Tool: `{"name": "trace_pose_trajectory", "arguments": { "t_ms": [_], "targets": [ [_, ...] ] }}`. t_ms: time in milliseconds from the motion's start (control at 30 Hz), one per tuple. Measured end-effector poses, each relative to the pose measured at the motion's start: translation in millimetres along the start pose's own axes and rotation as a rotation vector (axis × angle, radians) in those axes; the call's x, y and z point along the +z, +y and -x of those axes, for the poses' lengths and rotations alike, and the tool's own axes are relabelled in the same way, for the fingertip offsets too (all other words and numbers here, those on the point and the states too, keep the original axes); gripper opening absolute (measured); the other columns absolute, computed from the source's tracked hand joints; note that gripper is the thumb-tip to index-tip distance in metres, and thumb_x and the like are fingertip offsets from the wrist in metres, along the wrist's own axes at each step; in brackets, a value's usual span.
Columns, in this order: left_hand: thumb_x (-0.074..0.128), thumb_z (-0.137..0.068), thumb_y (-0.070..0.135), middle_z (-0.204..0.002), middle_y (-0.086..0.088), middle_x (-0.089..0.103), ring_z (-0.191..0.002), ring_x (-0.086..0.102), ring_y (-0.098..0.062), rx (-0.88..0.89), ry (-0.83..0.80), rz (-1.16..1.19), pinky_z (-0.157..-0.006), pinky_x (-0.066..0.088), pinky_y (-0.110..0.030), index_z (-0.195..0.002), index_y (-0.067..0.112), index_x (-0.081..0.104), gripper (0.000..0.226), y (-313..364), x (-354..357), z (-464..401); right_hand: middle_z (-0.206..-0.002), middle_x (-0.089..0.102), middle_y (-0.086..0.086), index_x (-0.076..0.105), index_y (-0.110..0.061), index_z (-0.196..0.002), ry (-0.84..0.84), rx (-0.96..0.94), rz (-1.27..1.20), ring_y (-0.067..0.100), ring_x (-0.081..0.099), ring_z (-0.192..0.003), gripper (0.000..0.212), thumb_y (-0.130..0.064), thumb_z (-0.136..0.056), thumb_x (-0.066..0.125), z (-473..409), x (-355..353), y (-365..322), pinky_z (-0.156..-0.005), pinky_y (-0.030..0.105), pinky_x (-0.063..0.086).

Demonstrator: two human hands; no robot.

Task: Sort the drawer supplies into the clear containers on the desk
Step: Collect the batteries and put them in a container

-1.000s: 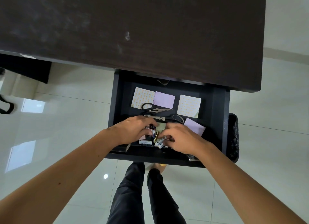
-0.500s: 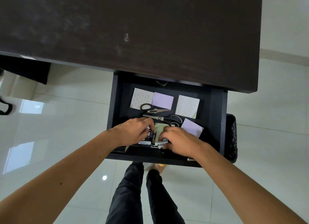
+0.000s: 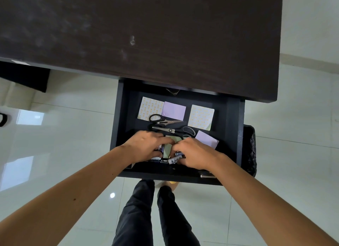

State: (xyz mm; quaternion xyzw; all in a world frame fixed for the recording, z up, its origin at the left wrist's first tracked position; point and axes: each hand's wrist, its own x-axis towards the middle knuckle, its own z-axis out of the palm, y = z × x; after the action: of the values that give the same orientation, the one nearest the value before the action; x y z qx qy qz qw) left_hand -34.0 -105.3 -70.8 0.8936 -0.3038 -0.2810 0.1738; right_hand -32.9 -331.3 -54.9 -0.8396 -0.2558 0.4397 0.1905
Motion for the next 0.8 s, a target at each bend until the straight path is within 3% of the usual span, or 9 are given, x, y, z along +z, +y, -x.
{"name": "trace_pose_trajectory", "arguments": {
  "t_ms": [133, 267, 467, 533, 667, 800],
  "targets": [
    [0.069, -0.097, 0.046, -0.116, 0.01, 0.067, -0.105, 0.067, -0.016, 0.004, 0.001, 0.016, -0.084, 0.051, -0.03, -0.144, 0.044, 0.053, 0.049, 1, -2, -2, -0.127, 0.067, -0.002, 0.071, -0.039, -0.116, -0.014, 0.084, -0.143, 0.02, 0.062, -0.117, 0.024, -0.032, -0.094, 0.078, 8, -1, 8, -0.097, 0.044, 0.054],
    [0.062, -0.1, 0.049, -0.116, 0.008, 0.066, -0.107, 0.067, -0.017, 0.029, 0.006, -0.041, -0.082, 0.052, -0.031, -0.15, 0.045, 0.046, 0.053, 2, 1, -1, -0.126, 0.068, -0.013, 0.074, -0.033, -0.124, 0.025, 0.094, -0.264, 0.012, 0.063, -0.117, 0.029, -0.023, -0.097, 0.077, 20, -4, 12, -0.104, 0.036, 0.051],
    [0.06, -0.103, 0.039, -0.122, 0.005, 0.067, -0.114, 0.066, -0.02, 0.144, 0.005, -0.121, -0.084, 0.057, -0.037, -0.152, 0.043, 0.045, 0.051, 2, 4, -4, -0.12, 0.069, -0.014, 0.07, -0.033, -0.127, 0.063, 0.152, -0.436, 0.008, 0.068, -0.109, 0.032, -0.021, -0.097, 0.076, 34, -13, 22, -0.103, 0.039, 0.055],
    [0.059, -0.104, 0.039, -0.122, 0.006, 0.067, -0.112, 0.066, -0.019, 0.146, -0.007, -0.108, -0.084, 0.055, -0.035, -0.146, 0.042, 0.052, 0.043, 1, 4, -5, -0.118, 0.073, -0.009, 0.069, -0.035, -0.123, 0.055, 0.2, -0.542, 0.011, 0.074, -0.102, 0.032, -0.02, -0.096, 0.077, 36, -13, 27, -0.1, 0.042, 0.059],
    [0.063, -0.101, 0.041, -0.11, 0.008, 0.067, -0.102, 0.069, -0.02, 0.138, 0.025, -0.072, -0.076, 0.053, -0.033, -0.122, 0.035, 0.065, 0.022, -5, 8, -4, -0.102, 0.078, 0.006, 0.072, -0.022, -0.105, 0.03, 0.191, -0.799, 0.025, 0.075, -0.088, 0.019, -0.01, -0.092, 0.078, 38, -16, 28, -0.086, 0.042, 0.064],
    [0.063, -0.1, 0.047, -0.111, 0.007, 0.066, -0.1, 0.066, -0.017, 0.079, 0.02, 0.008, -0.083, 0.051, -0.032, -0.118, 0.029, 0.066, 0.026, -4, 8, -3, -0.098, 0.075, 0.004, 0.072, -0.026, -0.125, 0.026, 0.148, -0.846, 0.014, 0.074, -0.086, 0.032, -0.008, -0.098, 0.074, 39, -21, 25, -0.072, 0.031, 0.059]
  ]
}}
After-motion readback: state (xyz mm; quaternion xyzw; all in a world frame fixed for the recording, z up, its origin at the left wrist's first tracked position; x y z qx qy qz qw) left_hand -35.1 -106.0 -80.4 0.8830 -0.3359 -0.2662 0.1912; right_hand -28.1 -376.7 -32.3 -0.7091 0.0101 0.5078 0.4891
